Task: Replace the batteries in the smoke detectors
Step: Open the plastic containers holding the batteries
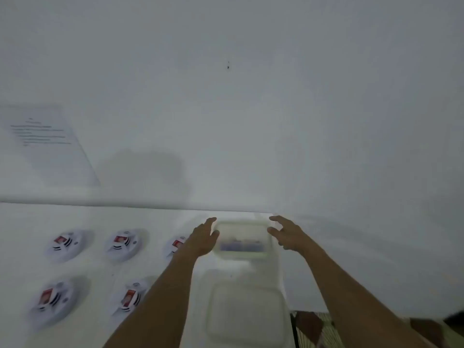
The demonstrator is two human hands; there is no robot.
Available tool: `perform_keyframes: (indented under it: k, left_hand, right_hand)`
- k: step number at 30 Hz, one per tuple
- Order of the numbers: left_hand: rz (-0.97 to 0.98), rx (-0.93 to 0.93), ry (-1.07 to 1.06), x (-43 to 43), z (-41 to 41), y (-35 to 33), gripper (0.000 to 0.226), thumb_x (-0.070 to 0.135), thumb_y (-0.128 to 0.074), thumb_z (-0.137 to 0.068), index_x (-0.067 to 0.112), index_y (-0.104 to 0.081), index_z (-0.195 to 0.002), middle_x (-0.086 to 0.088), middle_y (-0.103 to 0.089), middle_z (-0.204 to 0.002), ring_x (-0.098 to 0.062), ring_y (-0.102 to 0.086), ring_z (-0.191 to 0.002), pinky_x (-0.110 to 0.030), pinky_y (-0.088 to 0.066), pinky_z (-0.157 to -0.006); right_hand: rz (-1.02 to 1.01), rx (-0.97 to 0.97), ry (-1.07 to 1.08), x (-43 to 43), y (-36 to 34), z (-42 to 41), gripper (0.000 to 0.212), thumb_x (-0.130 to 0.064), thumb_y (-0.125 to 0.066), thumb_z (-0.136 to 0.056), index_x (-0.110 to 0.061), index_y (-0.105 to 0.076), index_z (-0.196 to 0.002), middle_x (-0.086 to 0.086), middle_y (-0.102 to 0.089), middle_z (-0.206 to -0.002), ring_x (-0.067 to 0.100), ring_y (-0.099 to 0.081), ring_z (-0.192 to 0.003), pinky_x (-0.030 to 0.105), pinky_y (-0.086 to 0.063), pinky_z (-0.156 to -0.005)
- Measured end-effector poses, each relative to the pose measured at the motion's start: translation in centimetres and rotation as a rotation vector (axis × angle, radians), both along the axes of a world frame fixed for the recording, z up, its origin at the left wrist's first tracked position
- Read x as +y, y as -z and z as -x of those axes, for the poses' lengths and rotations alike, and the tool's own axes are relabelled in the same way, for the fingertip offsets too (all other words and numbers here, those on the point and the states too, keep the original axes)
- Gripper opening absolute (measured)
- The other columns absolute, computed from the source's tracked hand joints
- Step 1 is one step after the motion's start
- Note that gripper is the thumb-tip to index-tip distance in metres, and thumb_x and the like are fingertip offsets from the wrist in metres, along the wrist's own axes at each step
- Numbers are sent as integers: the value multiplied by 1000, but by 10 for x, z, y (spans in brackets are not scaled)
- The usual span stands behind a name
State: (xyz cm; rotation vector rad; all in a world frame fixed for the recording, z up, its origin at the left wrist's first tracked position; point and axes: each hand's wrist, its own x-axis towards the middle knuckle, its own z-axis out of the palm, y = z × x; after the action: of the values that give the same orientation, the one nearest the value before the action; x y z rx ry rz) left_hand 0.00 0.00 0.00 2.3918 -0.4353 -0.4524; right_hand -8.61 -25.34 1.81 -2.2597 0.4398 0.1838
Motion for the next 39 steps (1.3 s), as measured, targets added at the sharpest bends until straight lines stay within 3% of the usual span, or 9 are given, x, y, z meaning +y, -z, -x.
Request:
perform_keyframes:
  k: [3,8,12,14,17,27,31,34,39]
  left_hand:
    - [160,88,-103,-3,5,9,44,22,-41,-98,29,-35,-141,-14,-61,-113,-31,-56,-106,-41,-50,-87]
    - [504,303,-280,-6,12,14,42,13,-47,-97,32,-45,-135,-13,-59,-114,-28,-54,-110,-38,-55,-79]
    - [559,367,-264,-2,11,18,40,13,-47,-98,33,-44,-133,-6,-60,-112,-25,-55,-107,-35,-55,-77]
    - [546,387,-246,-2,8,18,40,14,-46,-99,33,-42,-134,1,-60,-109,-21,-56,-104,-32,-55,-74]
    - [535,426,-235,0,5,18,40,15,-47,-99,35,-41,-133,-2,-57,-116,-24,-55,-107,-35,-56,-76]
    - [503,390,-246,1,3,16,36,16,-49,-98,38,-45,-126,-14,-55,-119,-27,-57,-107,-33,-58,-71]
    - [468,368,-270,1,5,19,35,24,-51,-97,38,-44,-127,-17,-52,-119,-30,-56,-107,-32,-58,-68]
    - [410,352,-344,-2,8,22,44,37,-51,-96,28,-37,-137,-10,-56,-113,-26,-62,-96,-37,-59,-72]
    - [460,384,-428,-11,7,17,54,43,-52,-94,19,-35,-139,-9,-56,-111,-24,-69,-78,-29,-58,-57]
  right_hand:
    - [-322,13,83,2,18,7,41,-29,-55,-97,-32,-47,-137,15,-67,-106,22,-66,-78,31,-57,-74]
    - [-733,-103,179,6,33,15,35,-15,-57,-97,-27,-56,-130,19,-68,-110,25,-71,-87,34,-59,-76]
    - [-942,-89,220,8,39,15,35,-10,-53,-99,-25,-56,-131,11,-67,-113,23,-68,-91,28,-55,-70]
    - [-1006,-77,233,6,43,13,35,-8,-53,-99,-26,-56,-130,11,-65,-109,18,-66,-79,28,-53,-67]
    - [-982,-74,234,4,43,7,34,-5,-54,-97,-22,-58,-127,13,-62,-103,14,-63,-69,31,-52,-67]
    - [-788,-63,171,-1,40,-2,33,-8,-58,-95,-25,-56,-124,22,-57,-123,32,-61,-107,39,-56,-83]
    - [-689,-92,145,2,36,-5,46,-7,-53,-97,-31,-47,-137,10,-55,-128,29,-57,-115,40,-58,-84]
    - [-558,-116,114,7,34,-5,44,-11,-47,-98,-32,-48,-137,2,-50,-133,23,-51,-122,31,-56,-80]
    - [-464,-160,188,13,41,1,25,-15,-56,-95,-27,-52,-117,3,-58,-119,22,-59,-106,28,-54,-74]
